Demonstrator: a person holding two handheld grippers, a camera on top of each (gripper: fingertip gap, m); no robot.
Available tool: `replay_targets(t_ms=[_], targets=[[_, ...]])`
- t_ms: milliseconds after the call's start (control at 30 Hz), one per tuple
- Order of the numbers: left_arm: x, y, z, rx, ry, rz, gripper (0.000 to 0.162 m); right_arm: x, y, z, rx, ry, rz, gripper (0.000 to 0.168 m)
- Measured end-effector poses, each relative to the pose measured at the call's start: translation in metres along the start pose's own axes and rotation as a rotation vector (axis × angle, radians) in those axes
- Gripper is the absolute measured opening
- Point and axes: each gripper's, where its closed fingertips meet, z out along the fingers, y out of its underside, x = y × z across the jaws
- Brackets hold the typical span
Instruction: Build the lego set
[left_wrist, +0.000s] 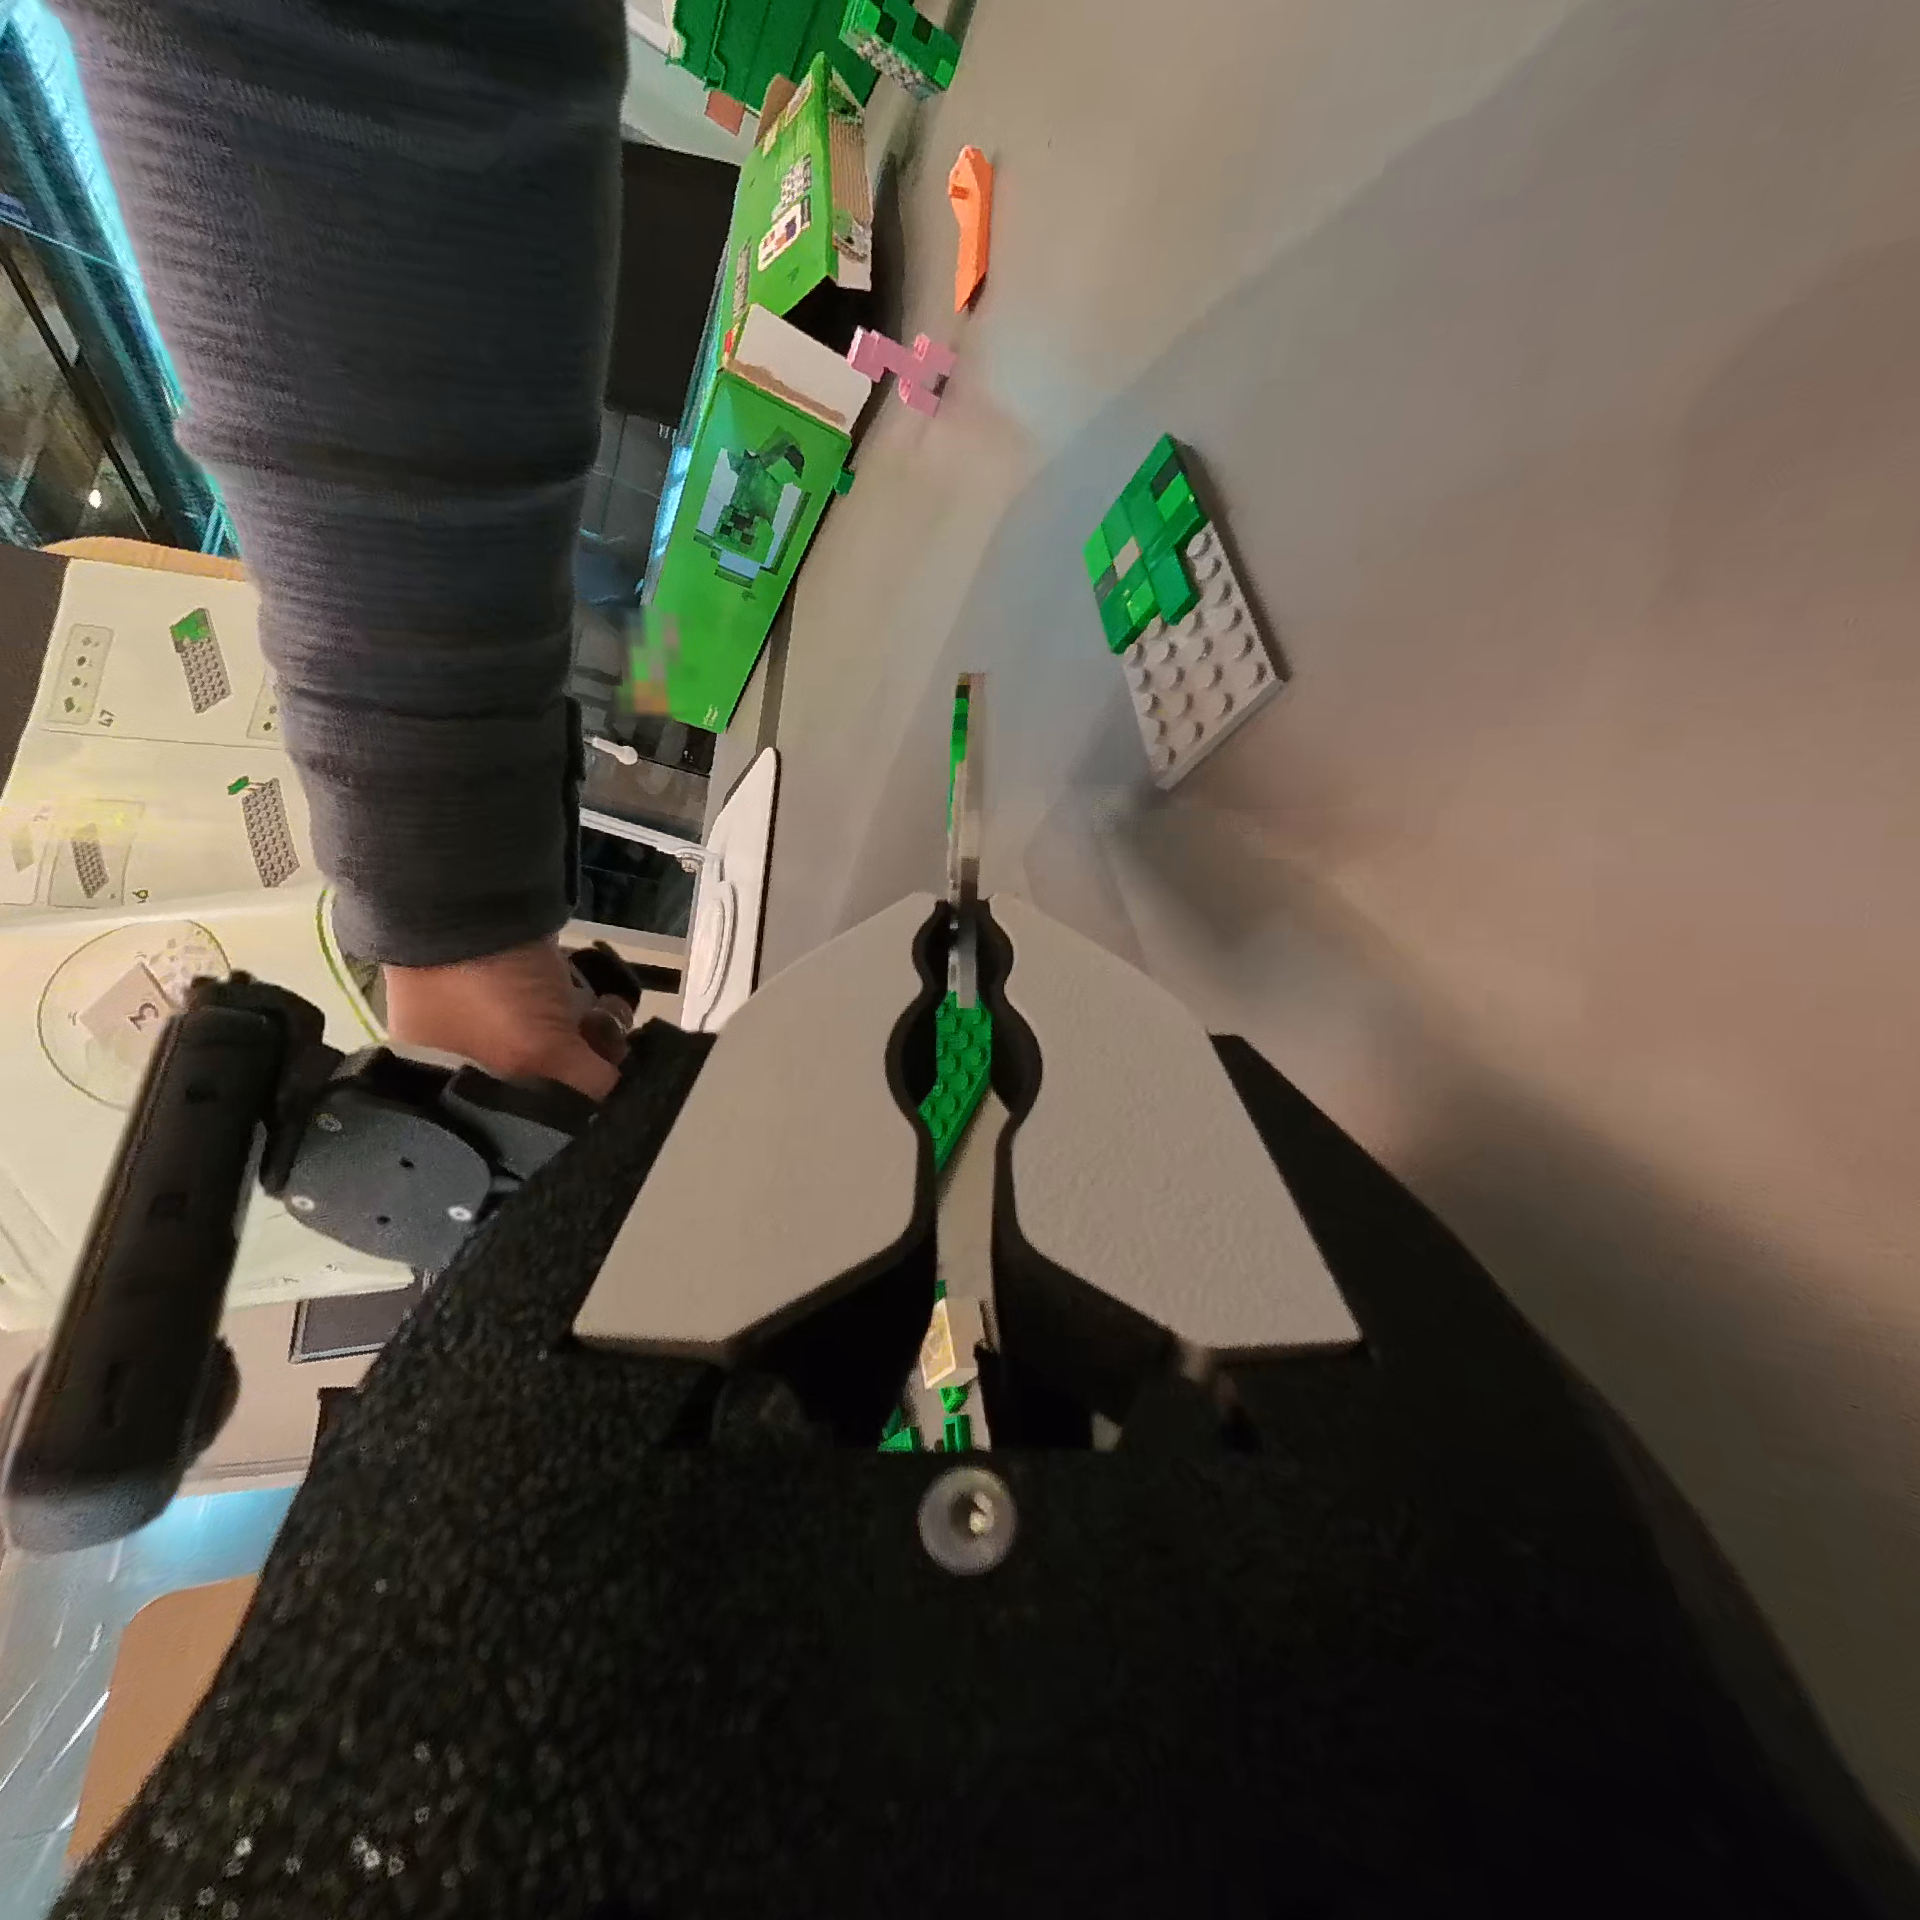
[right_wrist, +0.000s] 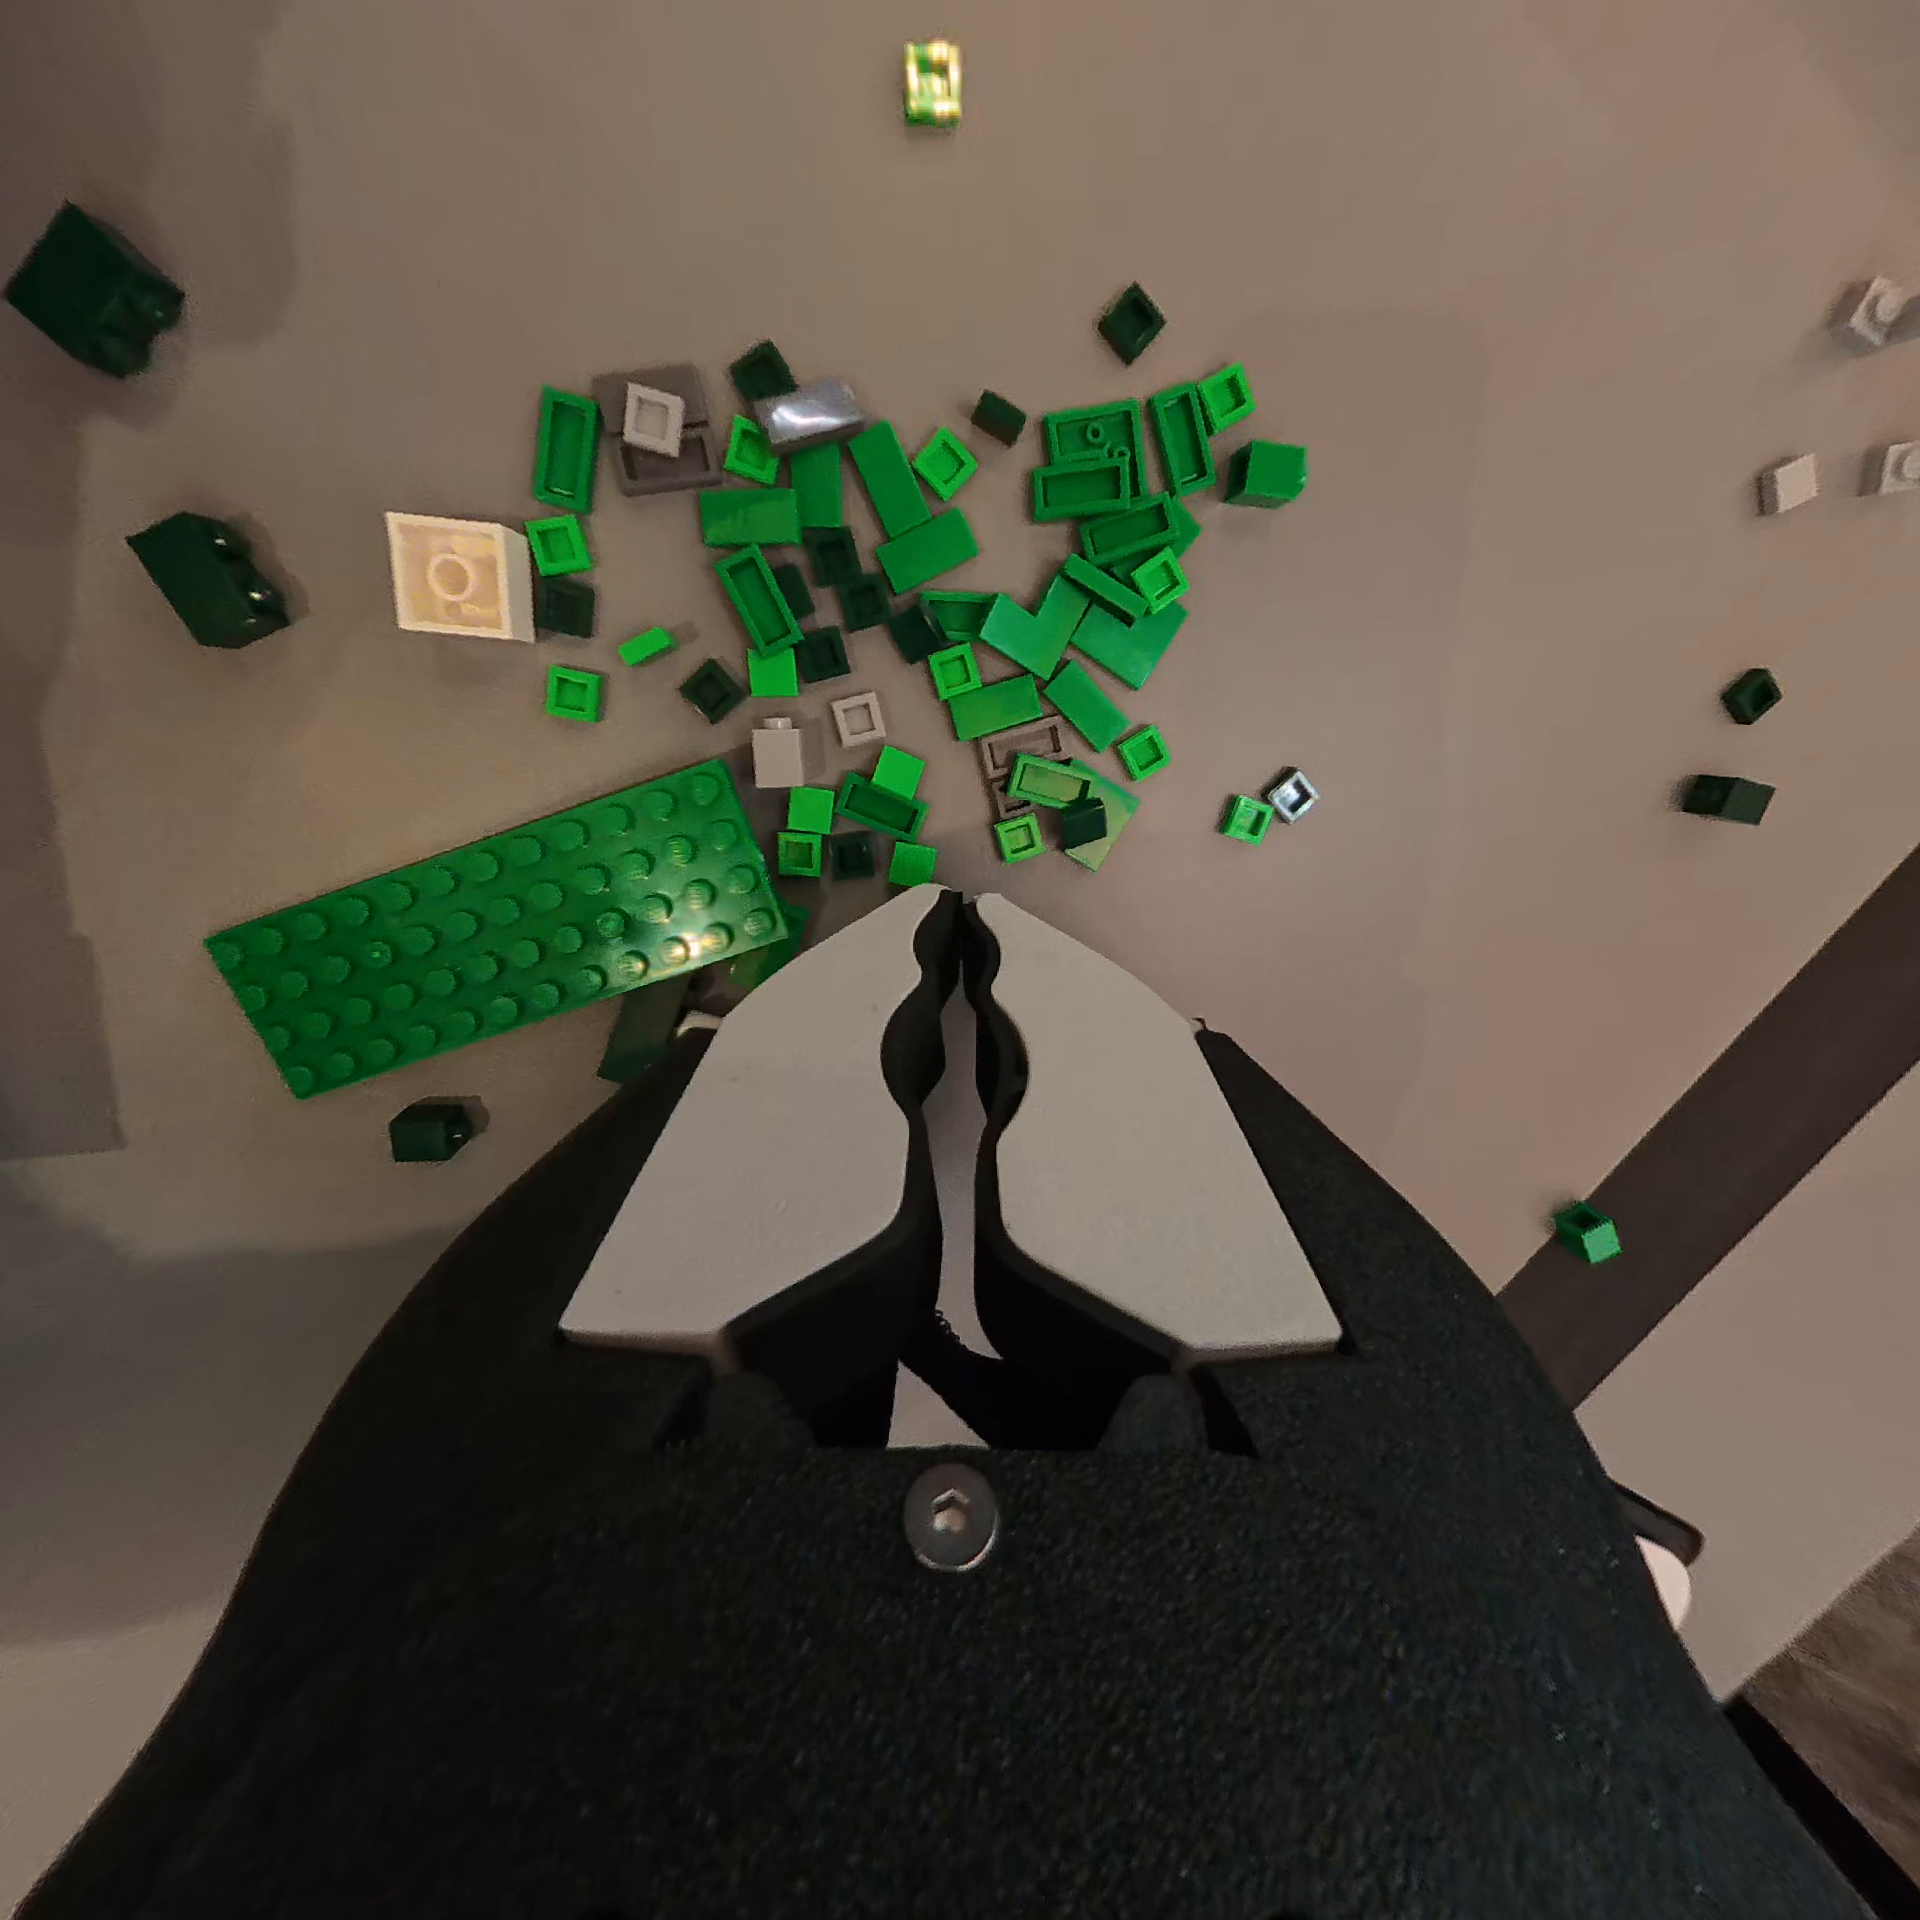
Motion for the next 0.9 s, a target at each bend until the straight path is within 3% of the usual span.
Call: replay_targets(t_ms=[167, 900], targets=[[0.002, -0.003, 0.001, 0.006, 0.008, 0.012, 0.004, -0.007, -0.005, -0.004, 0.058, 0.01, -0.004, 0.005], [0.005, -0.002, 0.001, -0.006, 0.026, 0.02, 0.004, -0.006, -0.003, 0.01, -0.001, -0.081, 0.058, 0.006]])
